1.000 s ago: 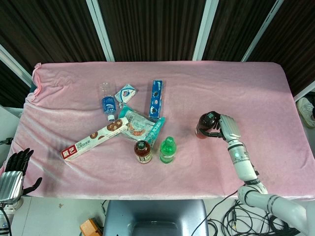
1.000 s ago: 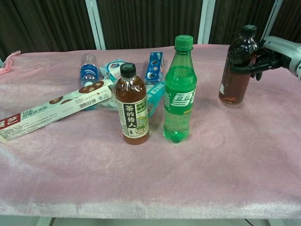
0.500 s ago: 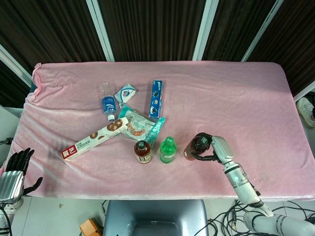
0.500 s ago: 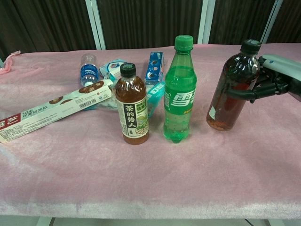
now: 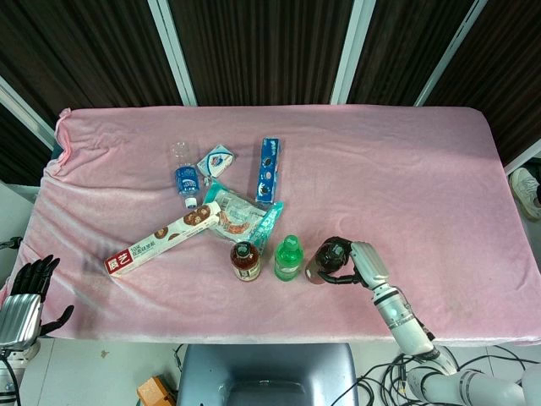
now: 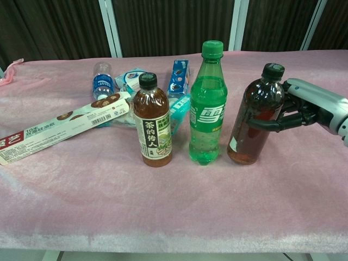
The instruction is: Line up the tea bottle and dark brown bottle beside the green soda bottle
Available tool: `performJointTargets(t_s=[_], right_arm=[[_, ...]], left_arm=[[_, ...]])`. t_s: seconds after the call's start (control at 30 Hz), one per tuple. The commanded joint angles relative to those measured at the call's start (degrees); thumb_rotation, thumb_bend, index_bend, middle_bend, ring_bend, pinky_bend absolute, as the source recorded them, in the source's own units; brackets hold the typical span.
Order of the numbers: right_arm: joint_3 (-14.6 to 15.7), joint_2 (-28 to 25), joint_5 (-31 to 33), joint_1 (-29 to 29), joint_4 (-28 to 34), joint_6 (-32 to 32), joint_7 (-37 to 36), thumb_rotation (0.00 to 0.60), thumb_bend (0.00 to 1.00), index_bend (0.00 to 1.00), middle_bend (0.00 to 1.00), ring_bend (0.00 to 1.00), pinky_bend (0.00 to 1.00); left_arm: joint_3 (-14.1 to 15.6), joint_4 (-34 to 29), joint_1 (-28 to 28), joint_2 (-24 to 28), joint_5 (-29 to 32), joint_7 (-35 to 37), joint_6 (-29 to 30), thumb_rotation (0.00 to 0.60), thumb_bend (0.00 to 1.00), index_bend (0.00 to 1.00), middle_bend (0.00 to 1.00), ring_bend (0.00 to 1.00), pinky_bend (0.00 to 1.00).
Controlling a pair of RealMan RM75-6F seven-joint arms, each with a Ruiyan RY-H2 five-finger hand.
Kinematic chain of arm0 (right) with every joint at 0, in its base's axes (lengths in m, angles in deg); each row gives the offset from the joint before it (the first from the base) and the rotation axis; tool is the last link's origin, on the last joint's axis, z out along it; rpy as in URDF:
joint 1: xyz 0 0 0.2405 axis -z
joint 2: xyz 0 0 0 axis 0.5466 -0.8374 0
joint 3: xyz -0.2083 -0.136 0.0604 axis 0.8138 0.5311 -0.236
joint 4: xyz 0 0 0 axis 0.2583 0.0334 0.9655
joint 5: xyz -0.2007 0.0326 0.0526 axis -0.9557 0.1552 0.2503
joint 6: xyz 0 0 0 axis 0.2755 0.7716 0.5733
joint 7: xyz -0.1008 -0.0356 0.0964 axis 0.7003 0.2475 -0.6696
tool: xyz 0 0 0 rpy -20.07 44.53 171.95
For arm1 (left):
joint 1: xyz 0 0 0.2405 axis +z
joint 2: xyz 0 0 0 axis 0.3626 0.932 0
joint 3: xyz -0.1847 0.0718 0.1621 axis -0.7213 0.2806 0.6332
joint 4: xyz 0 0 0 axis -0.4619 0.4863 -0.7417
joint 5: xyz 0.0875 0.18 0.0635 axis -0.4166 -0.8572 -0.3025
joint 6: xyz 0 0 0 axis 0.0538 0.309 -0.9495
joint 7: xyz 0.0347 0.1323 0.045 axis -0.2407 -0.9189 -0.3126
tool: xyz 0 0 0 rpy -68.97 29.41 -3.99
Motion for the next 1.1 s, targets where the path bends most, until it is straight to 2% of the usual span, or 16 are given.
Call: performJointTargets(t_s=[0.03,0.33,0.47,0.63,0.73,0.93,1.1], right_arm=[[-0.05,0.27,0.11,-0.09,-0.34,0.20,-0.02,0.600,0.38,0.97,0.66,0.68,0.71],[0.20,0.55,-0.14,-0.46,-1.15,1.03,-0.58,0.600,0.37,0.91,0.66,0.67,0.71],[0.39,0.62,-0.61,-0.48,-1.56,0.83,-1.10,0.600,0.37,0.80,0.64,0.61,0.69],[0.81,0.48,-1.31,-0.58,-2.14,0.87,-2.14,0.600,0.37,0.59,0.49,0.44,0.62],[0.94,0.37,-1.69,-0.56,-2.31,0.59,-2.65,0.600,0.37,0.49,0.42,0.38,0.60],[1.29,-0.37,-1.85,-0.64,-1.84,0.99,-2.56,0.600,0.37,0.35,0.33,0.29,0.55],[1.43,-0.67,-1.98,-0.67,-1.43,1.07,-2.98,0.600,0.37,0.27,0.31,0.27,0.55]], left_arm=[[0.00,-0.07,-0.02,-0.01,-0.05,-0.14,-0.03,0.600,0.27,0.00,0.02,0.00,0.00],[0.06,-0.24,-0.11,0.03,-0.02,-0.37,-0.58,0.600,0.27,0.00,0.02,0.00,0.00],[0.07,-0.35,-0.12,0.05,-0.04,-0.53,-0.65,0.600,0.27,0.00,0.02,0.00,0.00],[0.05,-0.29,-0.04,0.00,-0.08,-0.58,-0.51,0.600,0.27,0.00,0.02,0.00,0.00],[0.02,-0.31,-0.05,0.02,-0.09,-0.54,-0.52,0.600,0.27,0.00,0.02,0.00,0.00],[-0.10,-0.19,-0.01,-0.10,-0.13,-0.42,-0.29,0.600,0.27,0.00,0.02,0.00,0.00],[-0.11,-0.15,-0.05,-0.10,-0.14,-0.31,-0.38,0.600,0.27,0.00,0.02,0.00,0.00]])
